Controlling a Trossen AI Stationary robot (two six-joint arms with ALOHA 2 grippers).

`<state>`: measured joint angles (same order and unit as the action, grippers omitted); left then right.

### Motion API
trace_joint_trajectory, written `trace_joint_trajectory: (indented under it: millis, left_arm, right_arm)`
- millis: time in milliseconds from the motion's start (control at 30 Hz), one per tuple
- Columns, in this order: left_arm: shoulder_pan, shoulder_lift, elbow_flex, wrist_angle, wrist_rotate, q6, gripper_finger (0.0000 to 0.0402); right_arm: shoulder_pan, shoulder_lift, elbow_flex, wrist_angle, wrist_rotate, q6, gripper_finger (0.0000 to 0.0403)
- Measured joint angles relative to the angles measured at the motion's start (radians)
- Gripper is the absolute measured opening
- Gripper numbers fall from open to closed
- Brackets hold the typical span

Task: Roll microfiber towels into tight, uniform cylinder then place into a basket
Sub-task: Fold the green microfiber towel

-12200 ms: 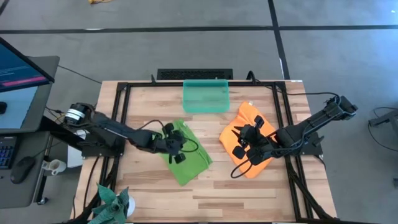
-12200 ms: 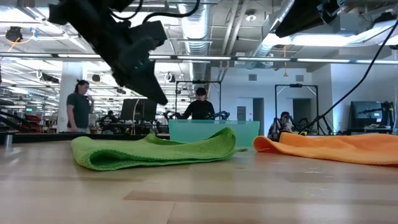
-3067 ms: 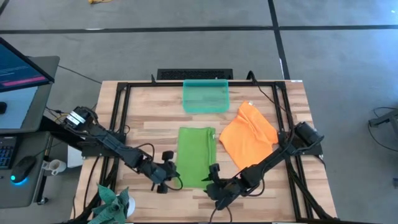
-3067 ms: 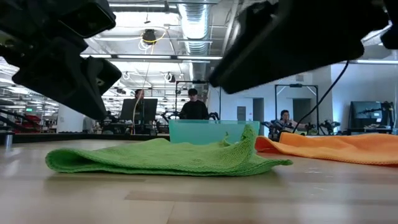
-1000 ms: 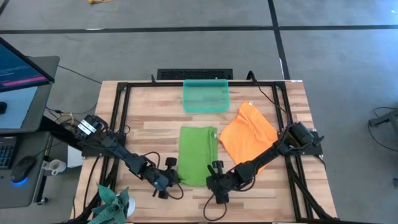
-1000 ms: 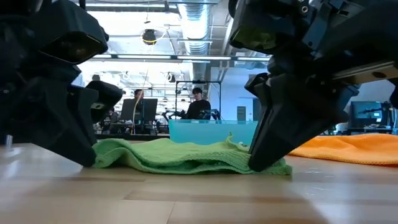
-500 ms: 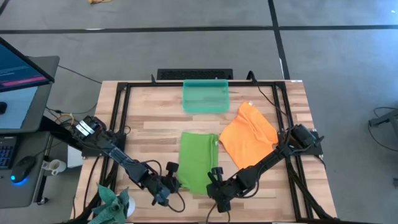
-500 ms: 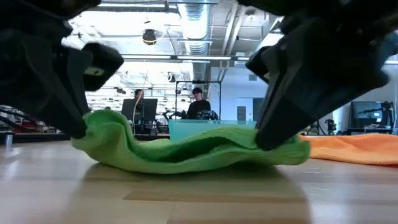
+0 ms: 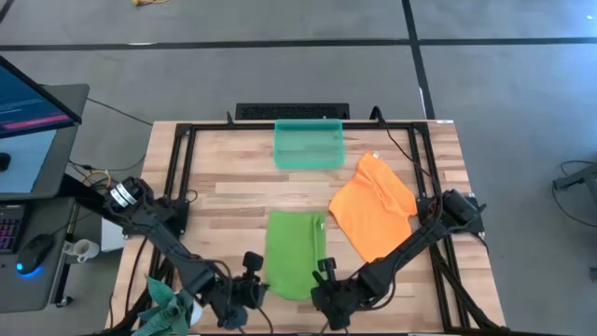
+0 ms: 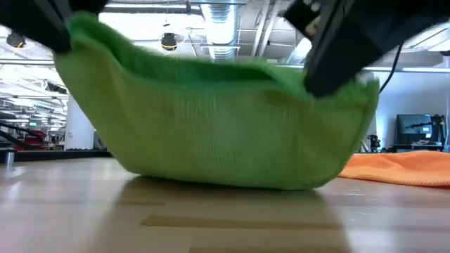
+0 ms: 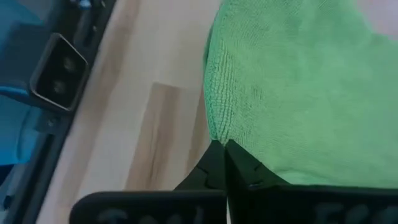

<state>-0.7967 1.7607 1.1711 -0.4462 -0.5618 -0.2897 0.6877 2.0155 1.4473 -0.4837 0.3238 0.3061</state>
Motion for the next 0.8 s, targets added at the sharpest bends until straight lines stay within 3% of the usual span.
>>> trace_joint_trajectory:
  millis: [333, 467, 600, 800]
  left_arm:
    - [-0.063, 0.000, 0.110, -0.219, -0.118, -0.146, 0.0000]
    - [-0.066, -0.001, 0.124, -0.271, -0.176, -0.167, 0.0000]
    - [-0.033, -0.001, 0.106, -0.314, -0.230, -0.177, 0.0000]
    - [0.078, 0.002, 0.055, -0.328, -0.257, -0.195, 0.0000]
  right_arm:
    - [0.040, 0.000, 0.121, -0.110, 0.053, -0.001, 0.0009]
    - [0.038, 0.000, 0.148, -0.178, 0.128, -0.008, 0.0007]
    - [0.014, -0.002, 0.150, -0.278, 0.204, 0.004, 0.0009]
    - [-0.073, -0.001, 0.133, -0.392, 0.235, 0.121, 0.0008]
